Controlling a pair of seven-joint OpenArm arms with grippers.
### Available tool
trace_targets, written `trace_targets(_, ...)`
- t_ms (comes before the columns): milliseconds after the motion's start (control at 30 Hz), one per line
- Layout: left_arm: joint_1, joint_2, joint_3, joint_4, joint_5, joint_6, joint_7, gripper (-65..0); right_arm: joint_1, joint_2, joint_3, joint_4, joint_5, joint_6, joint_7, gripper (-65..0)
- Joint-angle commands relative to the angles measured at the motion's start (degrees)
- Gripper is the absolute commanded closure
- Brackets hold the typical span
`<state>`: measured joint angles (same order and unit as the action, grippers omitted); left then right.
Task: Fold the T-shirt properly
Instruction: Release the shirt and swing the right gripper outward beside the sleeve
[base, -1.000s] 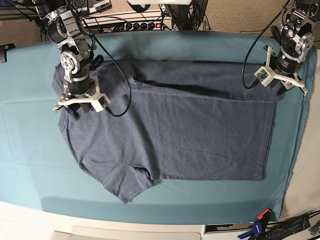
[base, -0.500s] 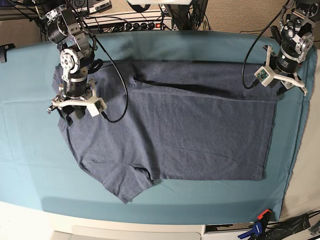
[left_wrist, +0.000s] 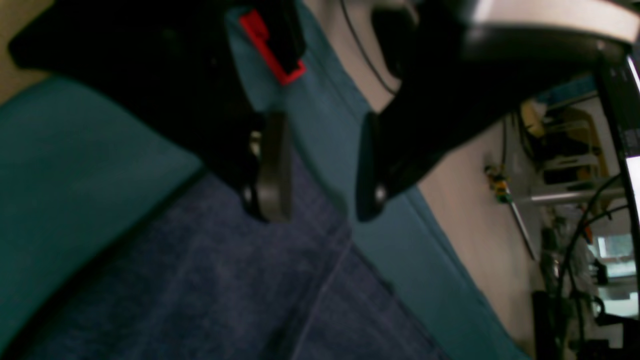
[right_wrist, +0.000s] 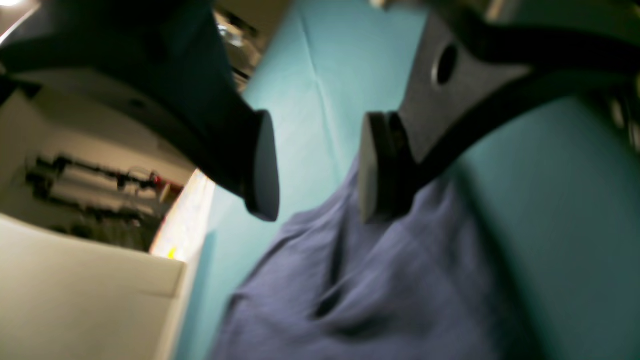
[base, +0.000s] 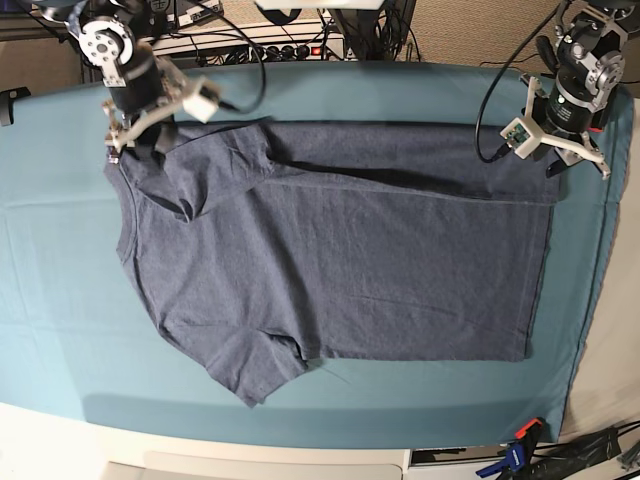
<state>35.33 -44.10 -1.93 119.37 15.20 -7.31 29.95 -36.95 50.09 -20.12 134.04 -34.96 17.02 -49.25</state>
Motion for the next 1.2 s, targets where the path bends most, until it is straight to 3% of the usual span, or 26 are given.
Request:
trace_targets(0,0.09,-0.83,-0.48,0.92,-0.11,0.79,-0.52,-23.5,-0.66,1.79,1.09,0.96,-1.01,-0.04,0.48,-27.0)
trace_targets(200,0.09,-0.83,-0.48,0.92,-0.92,0.76,-0.87,-23.5,-2.12,3.19,9.6,0.74,4.87,3.19,3.52,-27.0)
trace_targets(433,-0.11,-0.81,-0.48,0.9,-0.94,0.76,-4.0,-23.5,0.13,3.19,17.73,-7.93,10.58,3.67,13.94,-27.0)
trace_targets(700,-4.24,-0.83,-0.48,0.85,-3.54,-0.28,-4.5,-23.5,15.8,0.83,17.05,-29.46,10.38,-8.31,22.16,-27.0)
trace_targets(900,-4.66,-0.83,-0.48,0.85,-3.52,-0.31,-4.15,-23.5,25.4,0.9,17.07,-38.73,-3.37,-8.61,22.38,-27.0)
trace_targets(1033,-4.68,-0.83,-0.48,0.85,-3.52,-0.31,-4.07,-23.5,29.73,0.9,17.07,-38.91,1.07,-9.51,22.58,-27.0)
trace_targets(1100,-4.68,-0.83,-0.48,0.85,-3.52,-0.31,-4.07,-23.5,31.17,1.05,17.07,-38.91,4.11,-8.76,27.17,-27.0)
trace_targets(1167,-4.68,-0.83,-0.48,0.85,-3.52,-0.28,-4.07,-23.5,31.58,0.98,17.07,-38.91,5.99,-6.03,32.76,-27.0)
